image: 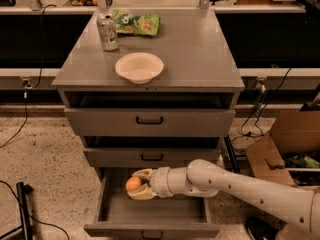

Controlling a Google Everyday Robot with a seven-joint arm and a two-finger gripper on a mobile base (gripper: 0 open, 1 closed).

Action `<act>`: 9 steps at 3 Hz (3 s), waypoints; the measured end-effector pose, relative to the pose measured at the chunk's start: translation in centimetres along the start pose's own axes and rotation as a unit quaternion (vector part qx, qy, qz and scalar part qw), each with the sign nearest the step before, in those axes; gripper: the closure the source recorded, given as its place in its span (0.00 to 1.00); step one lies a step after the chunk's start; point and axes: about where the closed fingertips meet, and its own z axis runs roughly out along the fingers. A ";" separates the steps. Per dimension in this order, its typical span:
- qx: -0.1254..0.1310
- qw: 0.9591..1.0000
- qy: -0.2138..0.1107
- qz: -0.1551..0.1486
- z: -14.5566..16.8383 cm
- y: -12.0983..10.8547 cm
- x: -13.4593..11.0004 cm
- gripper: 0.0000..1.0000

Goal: Place orange into bottom drawer

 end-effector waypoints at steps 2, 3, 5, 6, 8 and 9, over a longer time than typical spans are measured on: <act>-0.073 0.996 0.037 -0.037 8.4 -1.7 10.5 1.00; -0.109 0.992 0.042 -0.046 11.5 -2.4 17.6 1.00; -0.086 0.995 0.043 -0.030 12.0 -4.3 20.8 1.00; -0.043 0.995 0.090 -0.023 13.8 -6.9 24.1 1.00; -0.001 0.996 0.087 -0.010 14.5 -9.2 28.4 1.00; -0.002 0.995 0.098 -0.012 15.2 -9.3 29.4 1.00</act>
Offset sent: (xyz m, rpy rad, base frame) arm 0.0655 0.0184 -0.2775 -0.0968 0.0282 0.3023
